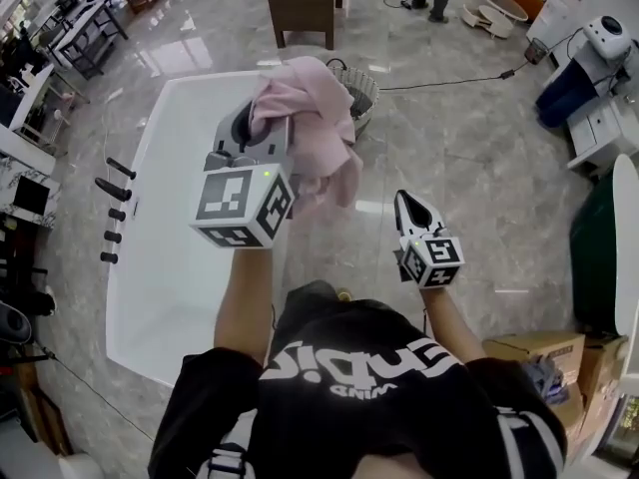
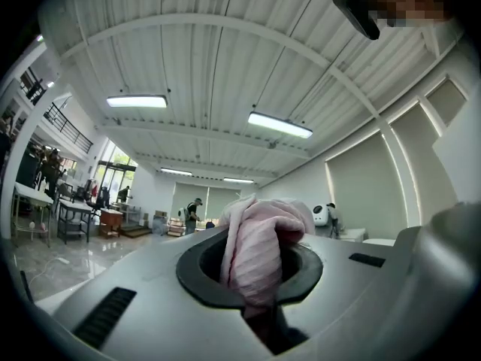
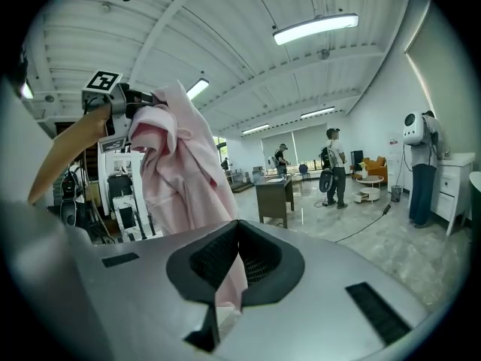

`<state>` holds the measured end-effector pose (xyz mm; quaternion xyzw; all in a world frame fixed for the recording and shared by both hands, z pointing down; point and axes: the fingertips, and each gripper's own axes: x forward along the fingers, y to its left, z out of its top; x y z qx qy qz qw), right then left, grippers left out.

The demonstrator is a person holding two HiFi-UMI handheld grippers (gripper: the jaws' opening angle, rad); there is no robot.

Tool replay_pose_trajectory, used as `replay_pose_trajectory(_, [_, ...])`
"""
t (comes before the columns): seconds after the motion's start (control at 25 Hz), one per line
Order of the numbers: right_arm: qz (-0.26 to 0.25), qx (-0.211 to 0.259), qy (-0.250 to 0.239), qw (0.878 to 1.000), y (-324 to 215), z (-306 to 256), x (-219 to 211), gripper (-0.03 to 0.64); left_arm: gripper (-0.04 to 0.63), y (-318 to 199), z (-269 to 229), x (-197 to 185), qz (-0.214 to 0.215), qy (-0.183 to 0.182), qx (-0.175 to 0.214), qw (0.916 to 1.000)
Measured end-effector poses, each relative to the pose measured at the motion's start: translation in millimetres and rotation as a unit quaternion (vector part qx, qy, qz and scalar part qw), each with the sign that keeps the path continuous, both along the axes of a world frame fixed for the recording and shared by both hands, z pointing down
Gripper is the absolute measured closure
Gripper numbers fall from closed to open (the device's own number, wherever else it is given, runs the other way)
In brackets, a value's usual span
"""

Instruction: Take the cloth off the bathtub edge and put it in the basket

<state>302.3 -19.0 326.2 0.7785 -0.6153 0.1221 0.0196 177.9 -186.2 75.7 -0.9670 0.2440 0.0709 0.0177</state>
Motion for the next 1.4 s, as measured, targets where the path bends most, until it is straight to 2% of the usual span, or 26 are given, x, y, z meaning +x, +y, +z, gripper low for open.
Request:
replay_pose_trajectory(0.24, [0.005,-0.004,-0.009,1.0,-54,9,50,0.603,0.549,-61,0,61,0.006,0.006,-0.005,0.9999])
replay_pose_trajectory(0.72, [0.03,-0.012,-0.003,0.999,-191,9,159,0.603,0.549,-201,-2,195,0.046,0.001,-0.003,0.9989])
replay_pose_trajectory(1.12, [0.064,0.005,-0.006,0.998,-310,7,240,0.603,0.549,-321,-16,284,0.074,0.012,0.014,0.9971])
replay_pose_trajectory(1.4, [0.088,-0.001,-0.013,0.996,-336,14,296,0.603,0.549,-369,1,348,0.077,0.005,0.0,0.9971])
